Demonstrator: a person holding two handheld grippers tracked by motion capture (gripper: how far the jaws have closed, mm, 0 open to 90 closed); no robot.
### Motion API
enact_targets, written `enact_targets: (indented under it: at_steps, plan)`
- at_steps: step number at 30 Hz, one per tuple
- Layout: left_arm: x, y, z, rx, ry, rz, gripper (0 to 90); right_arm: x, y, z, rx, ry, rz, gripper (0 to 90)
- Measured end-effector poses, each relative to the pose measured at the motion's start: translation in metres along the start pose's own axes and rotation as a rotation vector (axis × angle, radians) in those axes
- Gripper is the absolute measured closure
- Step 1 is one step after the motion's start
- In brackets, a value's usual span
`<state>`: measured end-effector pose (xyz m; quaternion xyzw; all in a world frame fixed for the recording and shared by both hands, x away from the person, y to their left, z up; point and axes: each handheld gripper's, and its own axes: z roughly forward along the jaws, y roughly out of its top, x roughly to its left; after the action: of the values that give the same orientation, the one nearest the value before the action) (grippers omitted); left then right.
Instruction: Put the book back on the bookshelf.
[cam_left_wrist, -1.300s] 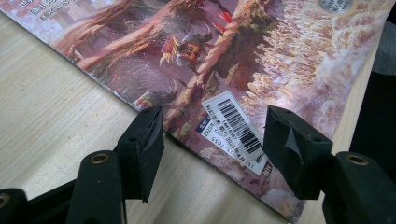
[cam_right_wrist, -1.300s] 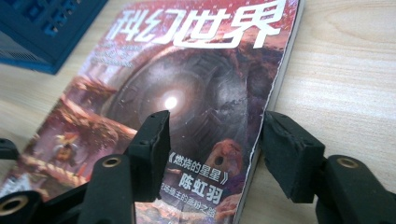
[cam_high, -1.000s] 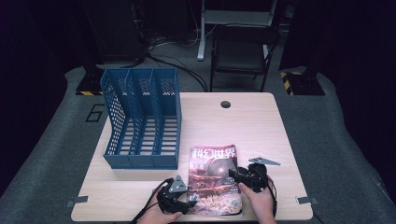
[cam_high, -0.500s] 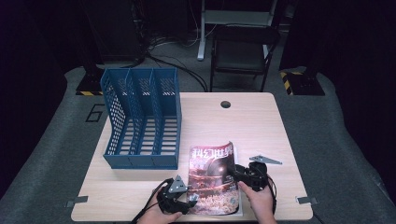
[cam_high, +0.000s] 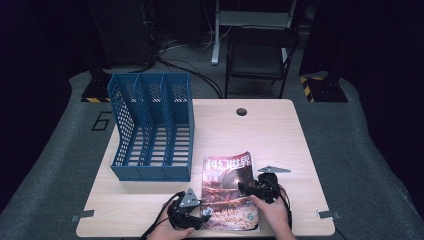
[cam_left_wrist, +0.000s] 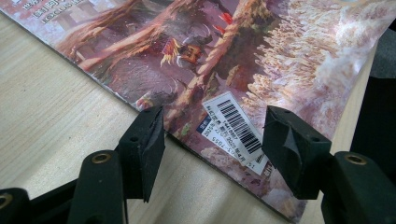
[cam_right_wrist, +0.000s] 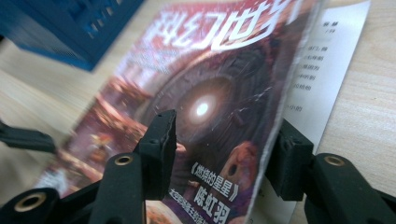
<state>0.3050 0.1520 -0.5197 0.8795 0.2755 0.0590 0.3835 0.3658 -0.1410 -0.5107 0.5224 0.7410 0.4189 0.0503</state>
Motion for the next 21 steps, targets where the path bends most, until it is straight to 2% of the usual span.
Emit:
enact_targets:
  at_steps: [1, 4, 8, 9, 14, 21]
  plan:
    - [0.0000, 0.0000, 0.0000, 0.000, 0.000, 0.000, 39.0, 0.0009, 0.0001, 0.0012, 0.007, -0.006, -0.011, 48.6]
    - [-0.0009, -0.0008, 0.0010, -0.015, 0.009, -0.008, 39.0, -0.0034, 0.0003, 0.0024, 0.019, 0.007, 0.019, 50.3]
    - [-0.0012, -0.0016, 0.0011, -0.022, 0.009, -0.014, 39.1, -0.0055, -0.0001, 0.0034, 0.023, 0.009, 0.033, 52.3]
    - [-0.0003, -0.0016, 0.0006, -0.019, 0.013, 0.000, 39.1, -0.0059, -0.0003, 0.0037, 0.022, 0.010, 0.031, 52.8]
    - [-0.0004, -0.0017, 0.0007, -0.020, 0.013, 0.000, 39.1, -0.0080, -0.0004, 0.0039, 0.027, 0.014, 0.032, 57.8]
    - [-0.0007, -0.0019, 0.0007, -0.022, 0.015, -0.003, 39.2, -0.0080, -0.0003, 0.0014, 0.060, 0.025, 0.037, 62.5]
